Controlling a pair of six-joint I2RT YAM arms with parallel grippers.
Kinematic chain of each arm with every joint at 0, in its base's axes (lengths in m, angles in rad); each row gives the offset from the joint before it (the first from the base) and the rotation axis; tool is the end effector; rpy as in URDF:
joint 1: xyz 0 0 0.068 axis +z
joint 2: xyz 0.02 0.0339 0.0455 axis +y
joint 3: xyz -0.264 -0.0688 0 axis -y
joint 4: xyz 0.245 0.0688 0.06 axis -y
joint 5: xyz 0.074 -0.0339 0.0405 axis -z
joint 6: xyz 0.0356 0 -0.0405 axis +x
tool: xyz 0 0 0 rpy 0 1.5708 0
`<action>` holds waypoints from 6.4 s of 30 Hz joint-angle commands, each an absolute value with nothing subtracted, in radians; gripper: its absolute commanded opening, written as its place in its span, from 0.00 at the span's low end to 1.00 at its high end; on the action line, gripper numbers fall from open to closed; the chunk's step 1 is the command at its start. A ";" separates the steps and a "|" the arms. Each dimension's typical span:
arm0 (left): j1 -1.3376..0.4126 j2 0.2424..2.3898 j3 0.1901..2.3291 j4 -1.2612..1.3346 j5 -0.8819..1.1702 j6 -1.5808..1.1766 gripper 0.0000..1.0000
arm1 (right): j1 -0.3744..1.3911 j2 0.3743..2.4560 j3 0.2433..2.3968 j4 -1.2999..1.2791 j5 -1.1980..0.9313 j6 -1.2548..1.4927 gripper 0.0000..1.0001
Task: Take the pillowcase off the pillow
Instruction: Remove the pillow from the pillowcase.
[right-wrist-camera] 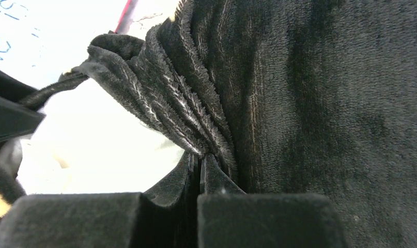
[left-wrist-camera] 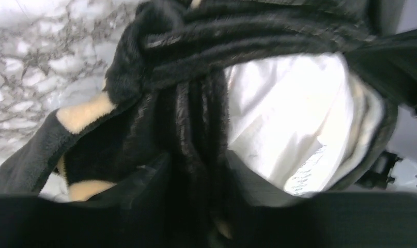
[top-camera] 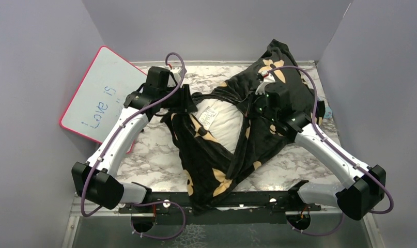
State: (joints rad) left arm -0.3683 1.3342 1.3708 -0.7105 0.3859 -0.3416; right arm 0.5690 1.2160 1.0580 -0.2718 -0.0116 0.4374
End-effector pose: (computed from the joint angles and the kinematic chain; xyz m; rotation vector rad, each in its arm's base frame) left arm 0.2605 -0.1149 0.3723 0.2472 2.3000 -0.8071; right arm 0.2351 0.1508 0.3361 -0.1432 2.0568 0.6484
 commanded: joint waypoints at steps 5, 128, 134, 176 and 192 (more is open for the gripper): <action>-0.363 1.272 1.328 -0.857 0.056 -0.287 0.00 | 0.566 1.217 1.091 -0.477 0.230 0.433 0.01; -0.524 0.932 1.014 -0.611 0.129 -0.744 0.75 | 0.729 1.289 0.877 -0.344 -0.115 0.592 0.01; -0.546 1.090 1.038 -0.611 0.131 -0.720 0.70 | 0.730 1.281 0.908 -0.361 -0.094 0.581 0.01; -0.510 0.708 0.574 -0.571 0.115 -0.876 0.00 | 0.982 1.588 1.456 -0.550 0.200 0.254 0.73; -0.510 0.624 0.623 -0.706 -0.019 -0.872 0.00 | 0.840 1.590 1.132 -0.394 0.404 0.275 0.01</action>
